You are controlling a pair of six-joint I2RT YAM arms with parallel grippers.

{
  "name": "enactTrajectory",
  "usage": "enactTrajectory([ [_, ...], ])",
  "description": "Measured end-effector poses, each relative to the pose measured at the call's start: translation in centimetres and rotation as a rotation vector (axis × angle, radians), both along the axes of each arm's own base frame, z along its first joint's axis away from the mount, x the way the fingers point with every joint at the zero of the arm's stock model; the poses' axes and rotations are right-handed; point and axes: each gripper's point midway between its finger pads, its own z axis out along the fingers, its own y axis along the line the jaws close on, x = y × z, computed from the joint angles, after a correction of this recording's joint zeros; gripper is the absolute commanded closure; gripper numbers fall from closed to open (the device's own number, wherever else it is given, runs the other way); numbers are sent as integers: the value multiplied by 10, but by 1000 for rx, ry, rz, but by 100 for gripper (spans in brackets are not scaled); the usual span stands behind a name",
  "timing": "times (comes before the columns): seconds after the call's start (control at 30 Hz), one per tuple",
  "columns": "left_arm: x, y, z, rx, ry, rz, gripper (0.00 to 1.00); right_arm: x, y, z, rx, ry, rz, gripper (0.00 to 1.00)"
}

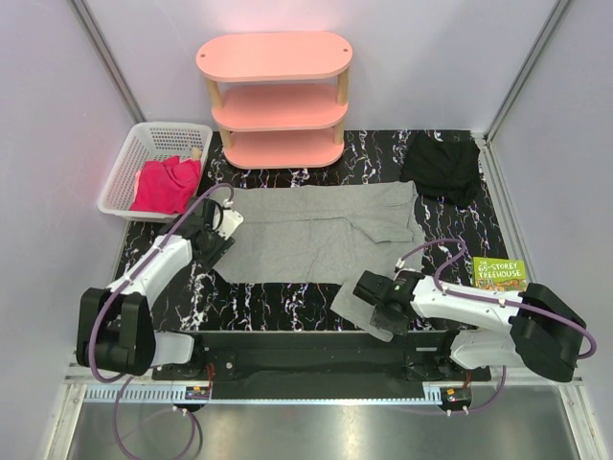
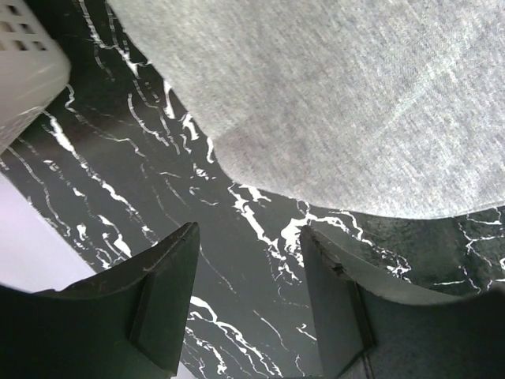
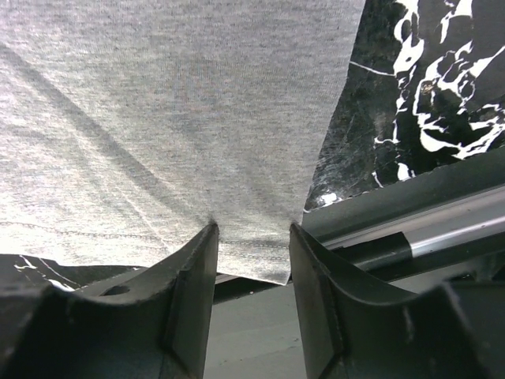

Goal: Fold and stack the t-shirts
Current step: Fold the tshirt

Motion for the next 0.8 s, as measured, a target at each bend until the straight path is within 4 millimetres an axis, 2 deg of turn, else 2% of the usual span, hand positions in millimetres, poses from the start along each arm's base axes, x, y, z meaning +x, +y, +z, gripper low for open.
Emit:
enactTrajectory([
  [0.23,-1,3,5,2,-9,2,41,2,4,-1,23,-10,-56,50],
  [0.4,-2,4,6,2,-12,2,41,3,7,-2,39,-12,-87,53],
  [0.5,-3,4,6,3,-8,0,41,4,9,-2,48,-13,-98,69],
  [0.53,-3,4,6,3,-8,0,41,5,11,-3,56,-15,-101,81],
  [0.57,-3,4,6,3,-7,0,41,5,12,-2,60,-14,-104,85],
  [0.73,-3,4,6,6,-6,-2,38,3,15,-2,81,-6,-110,98],
  [0.8,-2,4,5,10,-5,-7,35,3,15,-1,86,-8,-110,100],
])
